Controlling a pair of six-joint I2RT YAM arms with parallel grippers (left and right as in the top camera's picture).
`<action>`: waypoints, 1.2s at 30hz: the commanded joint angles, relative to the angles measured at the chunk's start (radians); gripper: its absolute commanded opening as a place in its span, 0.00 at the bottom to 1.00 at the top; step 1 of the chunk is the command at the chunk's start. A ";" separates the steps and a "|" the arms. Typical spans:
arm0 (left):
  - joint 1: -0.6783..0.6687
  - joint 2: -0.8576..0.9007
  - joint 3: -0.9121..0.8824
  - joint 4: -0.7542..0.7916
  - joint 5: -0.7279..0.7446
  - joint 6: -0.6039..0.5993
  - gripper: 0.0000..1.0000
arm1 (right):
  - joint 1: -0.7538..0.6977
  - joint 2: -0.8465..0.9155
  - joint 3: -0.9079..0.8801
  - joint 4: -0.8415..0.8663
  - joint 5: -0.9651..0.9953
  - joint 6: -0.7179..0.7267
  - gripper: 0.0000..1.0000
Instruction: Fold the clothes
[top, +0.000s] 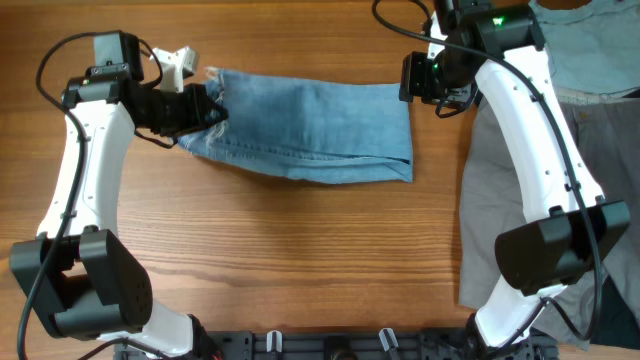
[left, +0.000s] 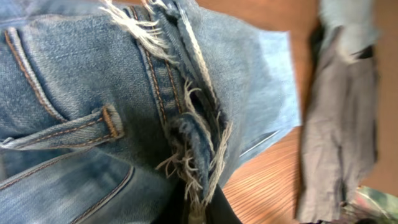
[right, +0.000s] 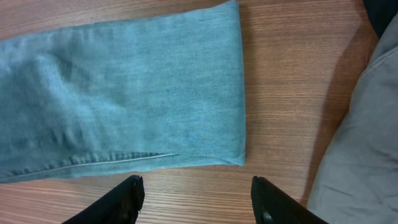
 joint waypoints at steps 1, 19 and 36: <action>0.002 -0.018 0.016 -0.024 -0.191 -0.003 0.66 | 0.002 0.008 0.000 0.006 0.019 -0.006 0.60; -0.029 0.317 -0.032 0.095 -0.287 0.001 0.43 | 0.002 0.008 0.000 0.005 0.019 -0.009 0.60; -0.032 0.315 0.021 0.076 -0.129 -0.004 0.08 | 0.002 0.008 0.000 -0.002 0.030 -0.030 0.61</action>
